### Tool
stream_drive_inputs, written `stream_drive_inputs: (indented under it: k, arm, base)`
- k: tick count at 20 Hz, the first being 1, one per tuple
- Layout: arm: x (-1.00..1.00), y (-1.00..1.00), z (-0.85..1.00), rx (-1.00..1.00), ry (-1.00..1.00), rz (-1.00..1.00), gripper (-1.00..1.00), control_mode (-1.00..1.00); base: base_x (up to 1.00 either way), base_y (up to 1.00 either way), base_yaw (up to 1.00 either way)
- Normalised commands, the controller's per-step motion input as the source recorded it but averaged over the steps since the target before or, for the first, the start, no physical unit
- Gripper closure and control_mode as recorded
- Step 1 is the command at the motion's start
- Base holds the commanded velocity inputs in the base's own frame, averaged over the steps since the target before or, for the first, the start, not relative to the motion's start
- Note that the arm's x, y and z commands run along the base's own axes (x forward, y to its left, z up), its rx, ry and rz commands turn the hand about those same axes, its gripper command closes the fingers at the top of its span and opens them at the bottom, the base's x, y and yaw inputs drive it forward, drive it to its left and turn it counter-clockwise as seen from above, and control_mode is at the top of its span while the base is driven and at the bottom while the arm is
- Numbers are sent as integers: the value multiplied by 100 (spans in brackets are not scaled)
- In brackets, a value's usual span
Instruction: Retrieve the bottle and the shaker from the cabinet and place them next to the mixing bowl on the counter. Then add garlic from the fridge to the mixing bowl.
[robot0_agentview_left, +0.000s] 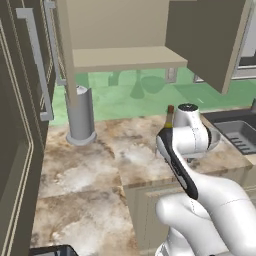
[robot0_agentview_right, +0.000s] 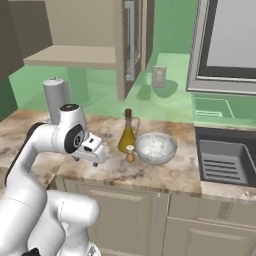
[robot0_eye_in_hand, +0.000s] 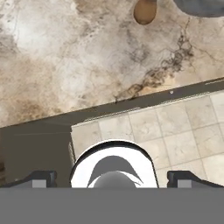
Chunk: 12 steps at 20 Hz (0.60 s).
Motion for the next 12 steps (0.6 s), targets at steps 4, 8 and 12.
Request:
stream_drive_inputs:
  k: [4, 8, 12]
  arm:
    - [0, 0, 0, 0, 0, 0, -100, 100]
    - [0, 0, 0, 0, 0, 0, -100, 100]
    - [0, 0, 0, 0, 0, 0, -100, 100]
  base:
    - [-77, -23, -31]
    - [-35, -9, -39]
    - [1, -43, -44]
